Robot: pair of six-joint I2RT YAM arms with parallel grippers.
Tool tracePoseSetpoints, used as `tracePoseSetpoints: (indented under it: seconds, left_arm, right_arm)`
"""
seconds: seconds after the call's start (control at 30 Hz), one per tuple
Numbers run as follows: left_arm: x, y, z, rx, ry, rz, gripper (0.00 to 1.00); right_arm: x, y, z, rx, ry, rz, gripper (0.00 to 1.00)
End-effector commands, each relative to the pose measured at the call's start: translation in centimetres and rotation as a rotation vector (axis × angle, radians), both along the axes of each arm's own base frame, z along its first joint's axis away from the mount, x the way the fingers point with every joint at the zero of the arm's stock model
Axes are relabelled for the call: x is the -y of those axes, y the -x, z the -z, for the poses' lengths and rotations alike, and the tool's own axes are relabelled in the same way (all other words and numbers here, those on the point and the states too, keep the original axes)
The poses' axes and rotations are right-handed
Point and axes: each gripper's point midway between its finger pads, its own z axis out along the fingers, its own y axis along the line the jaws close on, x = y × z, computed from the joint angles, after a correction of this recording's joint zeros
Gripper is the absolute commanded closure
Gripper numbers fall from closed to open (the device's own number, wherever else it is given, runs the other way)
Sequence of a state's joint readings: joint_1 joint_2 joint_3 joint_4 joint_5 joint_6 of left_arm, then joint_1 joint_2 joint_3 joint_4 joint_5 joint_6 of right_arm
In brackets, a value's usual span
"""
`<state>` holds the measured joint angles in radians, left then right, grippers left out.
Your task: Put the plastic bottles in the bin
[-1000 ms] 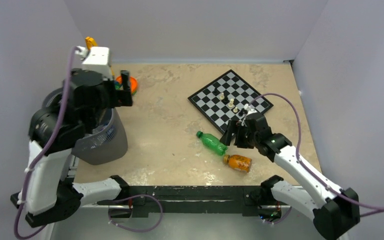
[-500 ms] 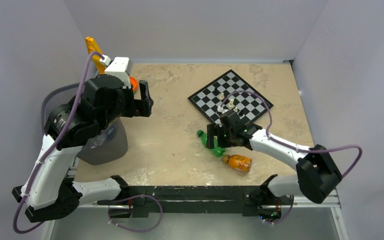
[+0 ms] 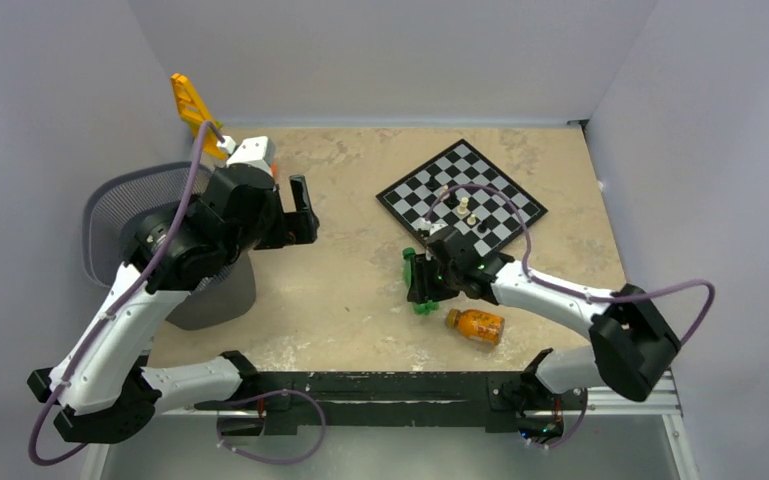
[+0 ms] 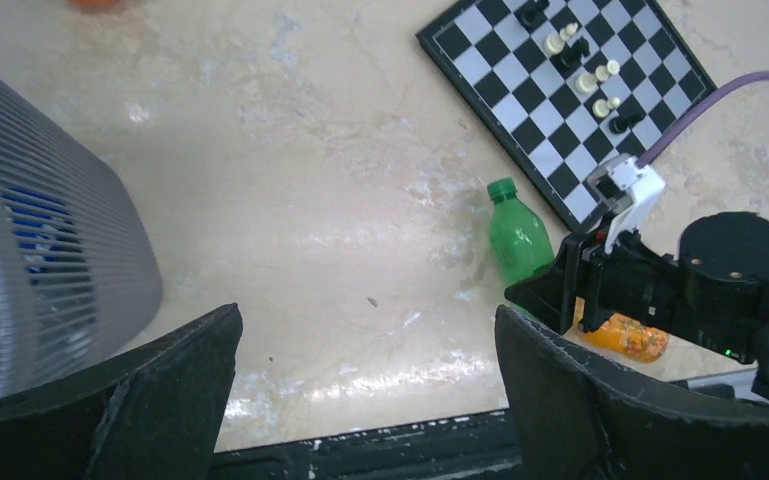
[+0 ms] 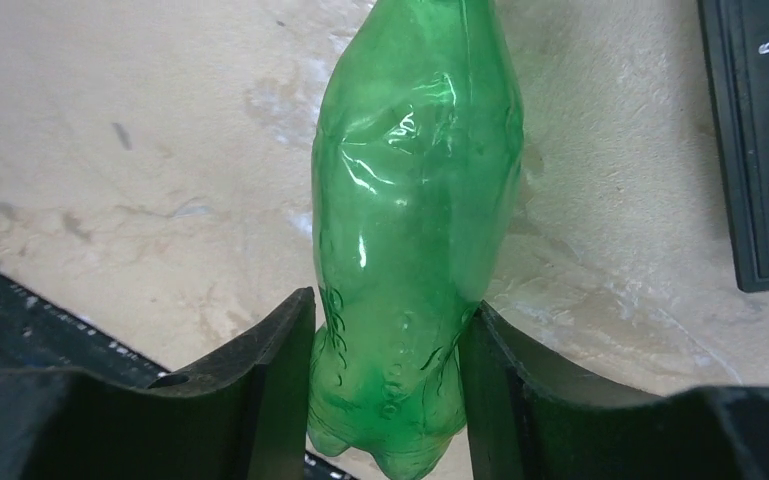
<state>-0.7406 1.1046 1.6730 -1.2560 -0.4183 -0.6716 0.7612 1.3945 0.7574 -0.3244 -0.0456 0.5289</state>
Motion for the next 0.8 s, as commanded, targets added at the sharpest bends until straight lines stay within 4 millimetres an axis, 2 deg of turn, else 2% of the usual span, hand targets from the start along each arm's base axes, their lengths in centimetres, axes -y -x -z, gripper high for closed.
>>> tracePoseSetpoints:
  seconds: [0.0,0.17,0.2,0.27,0.4,0.5,0.6,0.77]
  left_arm:
    - [3.0,0.0,0.7,-0.051,0.154,0.046,0.00]
    - [6.3,0.1,0.0,-0.063,0.350,0.169,0.00]
    - [6.9,0.0,-0.1,-0.067,0.376,0.180,0.00]
    - [8.3,-0.1,-0.2,-0.084,0.421,0.225,0.00]
    - [11.5,-1.4,-0.2,-0.092,0.510,0.292,0.00]
    - [12.9,-2.3,-0.2,-0.096,0.561,0.304,0.01]
    - [13.4,-3.1,0.2,-0.100,0.561,0.282,0.04]
    - [14.0,-3.7,2.4,-0.175,0.496,0.260,0.09]
  right_arm:
    - [-2.4,-0.8,-7.5,0.163,-0.206,-0.043,0.73]
    - [-4.0,1.8,-17.1,0.367,-0.525,-0.177,0.72]
    - [-4.1,2.2,-18.5,0.401,-0.566,-0.196,0.71]
    - [-4.1,2.7,-20.0,0.443,-0.600,-0.221,0.72]
    - [-4.5,2.8,-21.1,0.477,-0.580,-0.271,0.70]
    - [-4.9,2.8,-21.5,0.488,-0.561,-0.294,0.70]
    - [-5.1,3.0,-21.7,0.494,-0.553,-0.311,0.70]
    - [-5.1,3.2,-22.7,0.518,-0.554,-0.325,0.69]
